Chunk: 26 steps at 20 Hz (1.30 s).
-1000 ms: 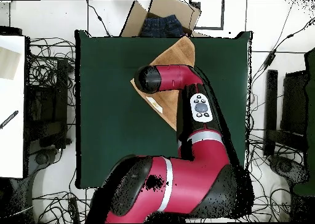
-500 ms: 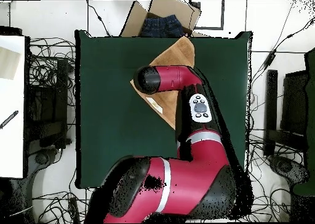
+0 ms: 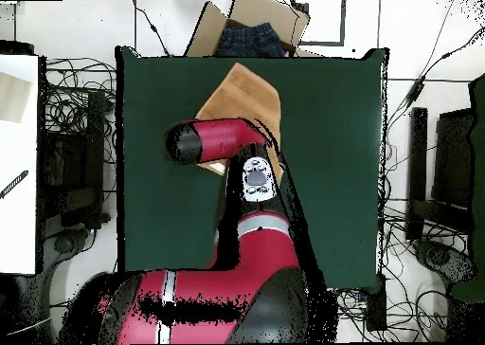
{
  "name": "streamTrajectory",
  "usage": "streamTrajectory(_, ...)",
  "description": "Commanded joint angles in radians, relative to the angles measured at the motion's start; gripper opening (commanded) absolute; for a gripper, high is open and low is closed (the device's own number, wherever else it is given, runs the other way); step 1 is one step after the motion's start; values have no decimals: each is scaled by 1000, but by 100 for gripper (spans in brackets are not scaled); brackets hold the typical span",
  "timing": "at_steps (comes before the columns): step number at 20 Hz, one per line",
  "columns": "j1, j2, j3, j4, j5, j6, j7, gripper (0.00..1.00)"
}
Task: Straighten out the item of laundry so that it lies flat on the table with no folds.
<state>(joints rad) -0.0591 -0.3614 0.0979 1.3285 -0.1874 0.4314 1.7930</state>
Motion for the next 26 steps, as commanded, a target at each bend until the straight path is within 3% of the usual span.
streamTrajectory(1,178,-84,-76,255,187,-68,534,0)
streamTrajectory(3,236,-105,-104,274,226,-74,588,0)
streamTrajectory(10,321,-127,-160,277,307,-49,693,0)
streamTrajectory(20,281,-118,-144,313,306,-104,642,0)
streamTrajectory(24,213,-116,-90,322,293,-125,576,0)
streamTrajectory(25,202,-115,-84,321,275,-160,561,100)
streamTrajectory(26,193,-116,-75,320,277,-152,553,100)
